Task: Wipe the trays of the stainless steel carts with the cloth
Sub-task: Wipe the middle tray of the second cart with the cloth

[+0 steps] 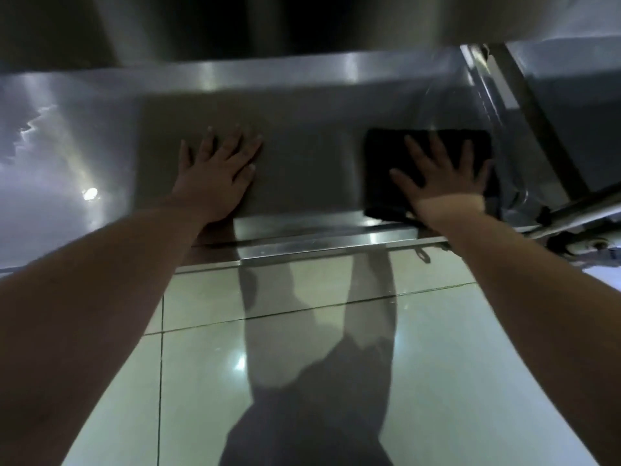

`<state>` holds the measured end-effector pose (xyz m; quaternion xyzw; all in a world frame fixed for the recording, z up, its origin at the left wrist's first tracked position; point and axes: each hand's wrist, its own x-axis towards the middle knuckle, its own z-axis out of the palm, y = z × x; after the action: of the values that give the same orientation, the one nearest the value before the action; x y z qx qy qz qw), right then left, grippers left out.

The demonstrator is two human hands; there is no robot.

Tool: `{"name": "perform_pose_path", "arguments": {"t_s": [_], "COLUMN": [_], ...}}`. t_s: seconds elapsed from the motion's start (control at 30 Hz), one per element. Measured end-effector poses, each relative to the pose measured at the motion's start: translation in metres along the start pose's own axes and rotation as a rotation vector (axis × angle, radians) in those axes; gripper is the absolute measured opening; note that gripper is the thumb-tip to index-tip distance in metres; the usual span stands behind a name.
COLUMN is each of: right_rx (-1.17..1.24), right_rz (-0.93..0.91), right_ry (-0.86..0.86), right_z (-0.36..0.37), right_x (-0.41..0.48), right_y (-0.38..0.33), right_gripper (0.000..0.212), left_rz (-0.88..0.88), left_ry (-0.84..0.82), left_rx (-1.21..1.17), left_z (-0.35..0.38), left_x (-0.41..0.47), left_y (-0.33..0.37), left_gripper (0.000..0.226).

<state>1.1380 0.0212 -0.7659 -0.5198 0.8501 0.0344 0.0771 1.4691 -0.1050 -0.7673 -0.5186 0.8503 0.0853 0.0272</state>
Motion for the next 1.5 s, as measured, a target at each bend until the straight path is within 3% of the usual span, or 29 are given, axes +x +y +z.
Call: {"name": "perform_pose_path", "arguments": {"t_s": [0.1, 0.17, 0.23, 0.33, 0.43, 0.5, 0.6, 0.67, 0.73, 0.8, 0.93, 1.03, 1.13, 1.23, 1.33, 1.4, 1.5], "right_rx": [0.023, 0.033, 0.026, 0.014, 0.015, -0.009, 0.032, 0.053, 0.075, 0.063, 0.012, 0.04, 0.168, 0.217, 0.176, 0.164, 0.145], "right_rz": [0.178, 0.199, 0.068, -0.282, -0.408, -0.283, 0.079, 0.234, 0.277, 0.18, -0.258, -0.492, -0.373, -0.172, -0.184, -0.19, -0.214], "right_ry": [-0.05, -0.054, -0.056, -0.044, -0.051, 0.005, -0.013, -0.046, -0.036, 0.0, -0.012, -0.081, 0.007, 0.018, -0.035, -0.024, -0.02], "right_z": [-0.002, -0.001, 0.003, 0.014, 0.013, 0.008, -0.002, -0.003, -0.001, 0.002, 0.011, 0.014, 0.006, 0.006, 0.014, 0.017, 0.015], "right_x": [0.001, -0.006, -0.025, -0.065, -0.059, -0.032, -0.002, -0.001, -0.006, -0.014, -0.058, -0.076, -0.051, -0.032, -0.03, -0.026, -0.021], "right_y": [0.003, -0.031, -0.085, -0.157, -0.152, -0.107, -0.031, -0.016, -0.038, -0.083, -0.192, -0.222, -0.182, -0.133, -0.127, -0.128, -0.123], "right_gripper": [0.067, 0.068, 0.069, 0.07, 0.066, 0.064, 0.064, 0.065, 0.067, 0.067, 0.067, 0.067, 0.062, 0.057, 0.053, 0.052, 0.052], "left_rz": [0.022, -0.013, -0.036, -0.038, -0.001, -0.001, -0.112, -0.13, -0.136, -0.145, -0.152, -0.174, -0.224, -0.143, -0.123, -0.171, -0.175], "left_ry": [0.035, 0.074, 0.082, 0.076, 0.069, 0.061, 0.056, 0.057, 0.063, 0.069, 0.081, 0.175, 0.308, 0.291, 0.102, 0.003, 0.023], "left_rx": [0.04, 0.043, 0.036, 0.043, 0.033, 0.013, -0.016, 0.011, 0.019, 0.007, -0.009, -0.155, -0.409, -0.273, -0.098, -0.039, 0.007], "left_z": [0.003, 0.006, 0.006, 0.003, 0.002, -0.001, -0.003, -0.002, -0.001, 0.0, 0.0, -0.001, -0.017, -0.016, 0.009, 0.018, 0.012], "left_x": [-0.013, -0.014, -0.016, -0.019, -0.023, -0.028, -0.041, -0.047, -0.048, -0.048, -0.048, -0.05, -0.048, -0.046, -0.053, -0.048, -0.038], "left_y": [-0.016, -0.01, -0.007, -0.008, -0.012, -0.027, -0.059, -0.066, -0.061, -0.06, -0.065, -0.064, -0.052, 0.011, 0.087, 0.095, 0.049], "left_gripper": [0.05, 0.05, 0.05, 0.053, 0.055, 0.051, 0.05, 0.05, 0.051, 0.05, 0.05, 0.05, 0.049, 0.058, 0.07, 0.071, 0.072]}}
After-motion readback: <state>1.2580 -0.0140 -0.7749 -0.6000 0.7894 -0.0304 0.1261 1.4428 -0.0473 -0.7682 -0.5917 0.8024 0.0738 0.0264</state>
